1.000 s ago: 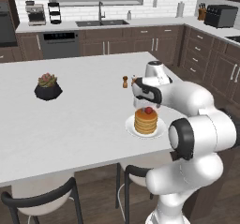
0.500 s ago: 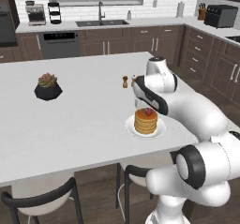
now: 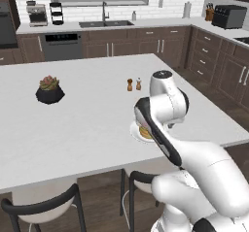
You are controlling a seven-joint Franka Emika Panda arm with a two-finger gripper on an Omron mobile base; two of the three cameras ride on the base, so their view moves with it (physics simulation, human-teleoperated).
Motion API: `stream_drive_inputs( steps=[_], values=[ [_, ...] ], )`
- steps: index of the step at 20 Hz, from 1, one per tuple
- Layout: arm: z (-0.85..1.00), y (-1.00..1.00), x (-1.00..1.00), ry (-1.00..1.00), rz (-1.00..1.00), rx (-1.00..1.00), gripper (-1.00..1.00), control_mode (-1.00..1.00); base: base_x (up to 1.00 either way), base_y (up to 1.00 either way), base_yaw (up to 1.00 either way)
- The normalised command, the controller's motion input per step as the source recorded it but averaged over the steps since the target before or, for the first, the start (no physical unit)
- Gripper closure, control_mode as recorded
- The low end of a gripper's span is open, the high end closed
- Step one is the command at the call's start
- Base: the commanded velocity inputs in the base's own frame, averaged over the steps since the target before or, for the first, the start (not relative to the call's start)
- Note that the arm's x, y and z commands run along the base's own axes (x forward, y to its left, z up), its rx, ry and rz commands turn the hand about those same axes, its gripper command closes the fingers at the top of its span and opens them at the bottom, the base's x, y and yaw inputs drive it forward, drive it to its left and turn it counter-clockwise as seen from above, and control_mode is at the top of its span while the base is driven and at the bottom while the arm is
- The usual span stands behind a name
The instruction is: Take the strawberry from the fridge and place it on top of the pancake, located on the dining counter.
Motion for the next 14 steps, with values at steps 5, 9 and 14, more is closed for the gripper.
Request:
stream_drive_inputs(
  steps=[5, 9, 14],
  values=[
    [0.08, 0.98, -0.99, -0.02, -0.21, -0.03, -1.00, -1.00, 0.00, 0.00, 0.00],
    [-0.13, 1.00, -0.85, 0.00, -0.05, -0.10, -1.00, -1.00, 0.00, 0.00, 0.00],
    [-0.59, 0.84, -0.31, 0.02, 0.01, -0.06, -1.00, -1.00, 0.00, 0.00, 0.00]
  ],
)
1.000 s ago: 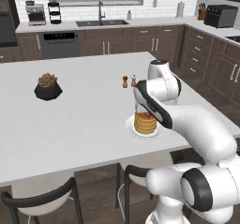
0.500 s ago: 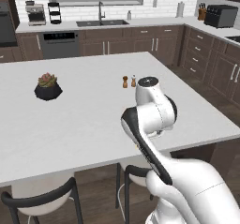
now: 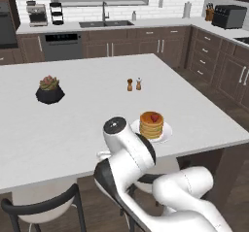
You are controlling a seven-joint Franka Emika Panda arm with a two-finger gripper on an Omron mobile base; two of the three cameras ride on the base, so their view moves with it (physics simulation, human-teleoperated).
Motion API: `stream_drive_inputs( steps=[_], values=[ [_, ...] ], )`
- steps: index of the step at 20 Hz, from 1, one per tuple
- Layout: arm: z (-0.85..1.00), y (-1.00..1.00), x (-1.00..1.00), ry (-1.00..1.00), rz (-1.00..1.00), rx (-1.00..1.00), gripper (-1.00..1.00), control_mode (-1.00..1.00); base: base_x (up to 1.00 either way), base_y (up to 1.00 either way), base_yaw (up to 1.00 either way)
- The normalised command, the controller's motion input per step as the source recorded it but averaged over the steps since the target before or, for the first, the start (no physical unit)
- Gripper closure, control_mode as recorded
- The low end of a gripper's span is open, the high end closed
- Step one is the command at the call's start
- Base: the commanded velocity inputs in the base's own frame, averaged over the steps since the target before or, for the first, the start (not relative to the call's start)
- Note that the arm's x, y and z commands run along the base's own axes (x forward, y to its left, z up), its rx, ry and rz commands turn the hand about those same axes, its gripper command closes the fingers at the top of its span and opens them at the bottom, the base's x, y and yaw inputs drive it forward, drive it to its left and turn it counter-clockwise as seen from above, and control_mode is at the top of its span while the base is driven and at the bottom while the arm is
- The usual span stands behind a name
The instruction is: Take the strawberry from the fridge and place it on top of the pancake, located on the dining counter.
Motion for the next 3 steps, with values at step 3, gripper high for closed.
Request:
stream_drive_inputs(
  steps=[3],
  values=[
    [-0.36, 0.28, 0.00, 0.07, 0.00, 0.00, -1.00, -1.00, 0.00, 0.00, 0.00]
  ],
)
